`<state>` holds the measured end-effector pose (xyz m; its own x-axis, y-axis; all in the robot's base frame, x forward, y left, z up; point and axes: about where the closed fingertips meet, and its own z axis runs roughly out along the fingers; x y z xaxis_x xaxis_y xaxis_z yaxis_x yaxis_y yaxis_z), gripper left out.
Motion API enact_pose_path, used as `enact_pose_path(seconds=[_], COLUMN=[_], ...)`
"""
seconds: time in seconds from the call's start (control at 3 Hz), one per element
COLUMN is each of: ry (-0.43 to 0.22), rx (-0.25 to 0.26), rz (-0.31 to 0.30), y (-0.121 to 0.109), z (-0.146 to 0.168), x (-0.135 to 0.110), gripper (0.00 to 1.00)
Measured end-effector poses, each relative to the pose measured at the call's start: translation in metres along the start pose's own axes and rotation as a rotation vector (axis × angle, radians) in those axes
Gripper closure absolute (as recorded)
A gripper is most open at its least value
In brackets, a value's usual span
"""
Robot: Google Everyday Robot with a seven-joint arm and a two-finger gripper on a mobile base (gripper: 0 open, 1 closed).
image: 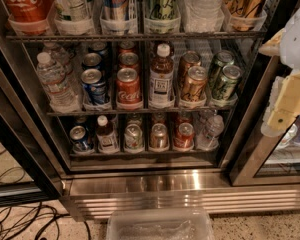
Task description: Pick orange can from bottom shelf of fridge
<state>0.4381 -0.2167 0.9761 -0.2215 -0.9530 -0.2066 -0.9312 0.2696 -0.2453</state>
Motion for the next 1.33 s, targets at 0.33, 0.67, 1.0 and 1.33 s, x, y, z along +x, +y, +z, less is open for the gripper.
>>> enact_pose_path(seconds=[0.33, 0.67, 1.0, 1.33], ry=[0.0, -0.024, -0.056, -0.079], rx=[0.0, -0.003, 0.013, 0.007], rz=[0.0, 0.011, 0.012, 0.009], y=[0.0, 0.002, 0.015, 0.032], z=[0.0, 0.007, 0.032, 0.072], x=[0.0, 0.0, -0.003, -0.008], gripper=[0.0, 0.0, 0.0, 0.0])
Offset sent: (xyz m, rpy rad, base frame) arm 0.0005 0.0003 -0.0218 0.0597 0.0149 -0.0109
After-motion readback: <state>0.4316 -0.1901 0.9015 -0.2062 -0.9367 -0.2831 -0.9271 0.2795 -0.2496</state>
